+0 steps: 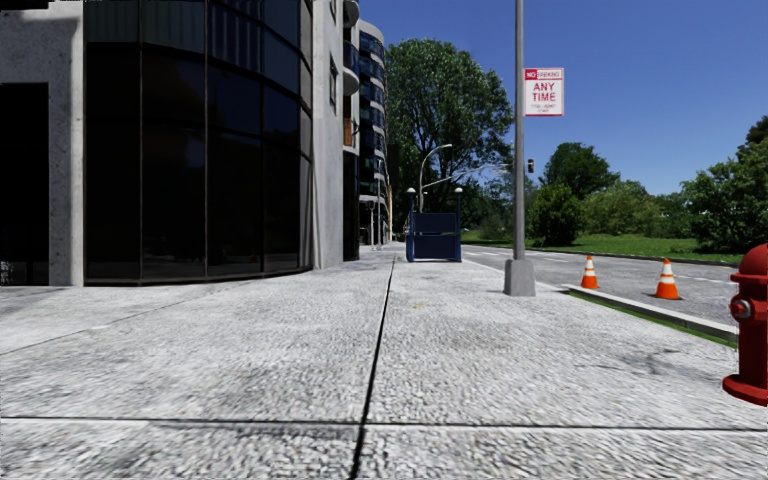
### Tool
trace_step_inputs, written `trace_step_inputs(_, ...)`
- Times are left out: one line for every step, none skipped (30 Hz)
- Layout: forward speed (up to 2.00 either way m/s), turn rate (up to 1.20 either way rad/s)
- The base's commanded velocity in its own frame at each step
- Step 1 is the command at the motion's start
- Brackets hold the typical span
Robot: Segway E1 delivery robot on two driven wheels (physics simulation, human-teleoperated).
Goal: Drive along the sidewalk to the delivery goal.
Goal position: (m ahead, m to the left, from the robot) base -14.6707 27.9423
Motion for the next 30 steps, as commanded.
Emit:
trace_step_inputs(2.0, 0.0)
trace_step_inputs(0.16, 0.0)
trace_step_inputs(0.0, 0.0)
trace_step_inputs(0.0, 0.09)
trace_step_inputs(0.0, 0.09)
trace_step_inputs(0.0, 0.3)
trace_step_inputs(0.0, 0.5)
trace_step_inputs(0.0, 0.57)
trace_step_inputs(0.15, 0.6)
trace_step_inputs(0.15, 0.6)
trace_step_inputs(0.3, 0.67)
trace_step_inputs(0.42, 0.72)
trace_step_inputs(0.55, 0.74)
trace_step_inputs(0.55, 0.74)
trace_step_inputs(0.63, 0.74)
trace_step_inputs(0.85, 0.74)
trace_step_inputs(0.95, 0.75)
trace_step_inputs(0.99, 0.75)
trace_step_inputs(0.99, 0.75)
trace_step_inputs(1.0, 0.75)
trace_step_inputs(1.02, 0.75)
trace_step_inputs(1.06, 0.75)
trace_step_inputs(1.06, 0.75)
trace_step_inputs(1.11, 0.75)
trace_step_inputs(1.19, 0.75)
trace_step_inputs(1.25, 0.75)
trace_step_inputs(1.28, 0.75)
trace_step_inputs(1.28, 0.75)
trace_step_inputs(1.31, 0.75)
trace_step_inputs(1.33, 0.75)
